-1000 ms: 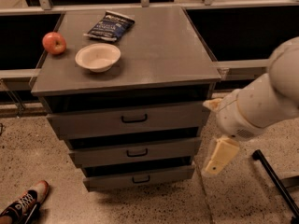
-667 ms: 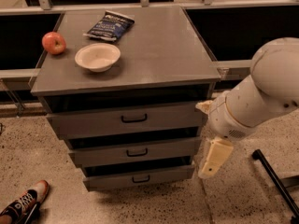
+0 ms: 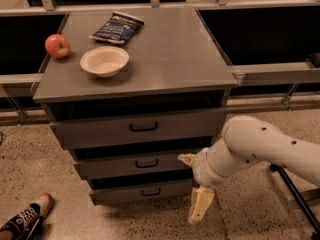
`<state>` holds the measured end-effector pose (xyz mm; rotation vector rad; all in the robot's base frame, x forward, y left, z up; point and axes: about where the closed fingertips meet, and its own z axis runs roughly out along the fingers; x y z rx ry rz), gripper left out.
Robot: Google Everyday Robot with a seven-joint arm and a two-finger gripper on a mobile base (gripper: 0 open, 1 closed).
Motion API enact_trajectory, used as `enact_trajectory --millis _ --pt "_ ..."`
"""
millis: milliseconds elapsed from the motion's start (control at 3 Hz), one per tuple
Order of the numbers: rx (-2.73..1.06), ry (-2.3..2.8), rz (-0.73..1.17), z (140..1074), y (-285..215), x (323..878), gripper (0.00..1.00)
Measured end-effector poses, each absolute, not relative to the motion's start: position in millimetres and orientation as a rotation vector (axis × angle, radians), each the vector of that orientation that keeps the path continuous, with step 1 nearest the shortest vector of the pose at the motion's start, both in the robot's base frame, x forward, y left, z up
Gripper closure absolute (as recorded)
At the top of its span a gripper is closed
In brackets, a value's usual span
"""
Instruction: Open middle drawer
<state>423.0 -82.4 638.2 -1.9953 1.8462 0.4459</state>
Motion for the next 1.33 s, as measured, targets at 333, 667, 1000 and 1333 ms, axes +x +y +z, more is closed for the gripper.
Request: enact_trajectory --millis 333,667,1000,1333 --pt "-1.989 1.851 0.466 631.5 -82.0 422.5 0.0" --pt "-1.968 1.839 0.41 614.4 -86.2 453.7 0.0" --pt "-1.981 1.776 0.341 556.6 -80.8 512.7 0.0" --pt "-1.981 1.776 0.341 556.6 -80.8 512.6 0.0"
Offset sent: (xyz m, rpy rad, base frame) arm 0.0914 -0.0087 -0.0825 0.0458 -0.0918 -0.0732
